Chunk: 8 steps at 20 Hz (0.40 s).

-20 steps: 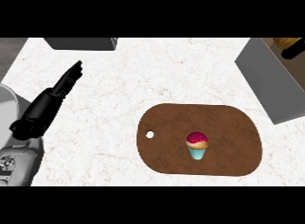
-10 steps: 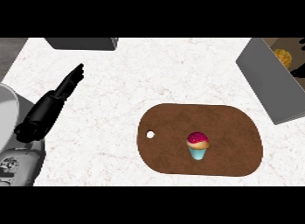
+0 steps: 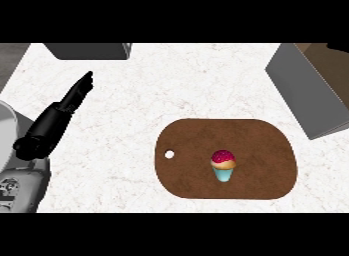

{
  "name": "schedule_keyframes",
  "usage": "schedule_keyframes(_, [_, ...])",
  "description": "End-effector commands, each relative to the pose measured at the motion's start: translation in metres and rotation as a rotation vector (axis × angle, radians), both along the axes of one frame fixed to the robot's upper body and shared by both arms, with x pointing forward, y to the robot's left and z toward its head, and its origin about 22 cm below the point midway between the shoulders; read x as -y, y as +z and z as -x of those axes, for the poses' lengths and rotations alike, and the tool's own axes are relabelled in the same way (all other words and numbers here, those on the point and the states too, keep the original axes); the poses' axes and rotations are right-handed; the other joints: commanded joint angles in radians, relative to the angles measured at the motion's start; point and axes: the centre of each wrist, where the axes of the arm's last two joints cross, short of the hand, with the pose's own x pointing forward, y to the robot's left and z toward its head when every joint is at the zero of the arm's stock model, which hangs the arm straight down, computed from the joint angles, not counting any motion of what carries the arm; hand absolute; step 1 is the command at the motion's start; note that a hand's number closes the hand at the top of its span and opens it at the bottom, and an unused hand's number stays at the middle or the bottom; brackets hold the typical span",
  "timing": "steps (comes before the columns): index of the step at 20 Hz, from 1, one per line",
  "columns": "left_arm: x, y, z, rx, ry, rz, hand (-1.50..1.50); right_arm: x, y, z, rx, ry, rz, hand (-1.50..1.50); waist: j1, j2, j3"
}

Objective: Pick the squash from the cutting board and place it in the cardboard box

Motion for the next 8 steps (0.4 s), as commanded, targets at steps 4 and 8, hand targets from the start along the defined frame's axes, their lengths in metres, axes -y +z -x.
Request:
schedule_keyframes(4, [0.002, 0.0, 0.001, -0.003, -0.011, -0.007, 0.0, 0.047, -0.002, 0.027, 0.299, -0.215, -0.333, -1.5, 0.006, 0.004, -0.002])
schedule_keyframes(8, [0.007, 0.006, -0.009, 0.002, -0.017, -0.002, 0.0, 0.072, -0.036, 0.052, 0.354, -0.266, -0.315, -1.5, 0.008, 0.007, -0.003])
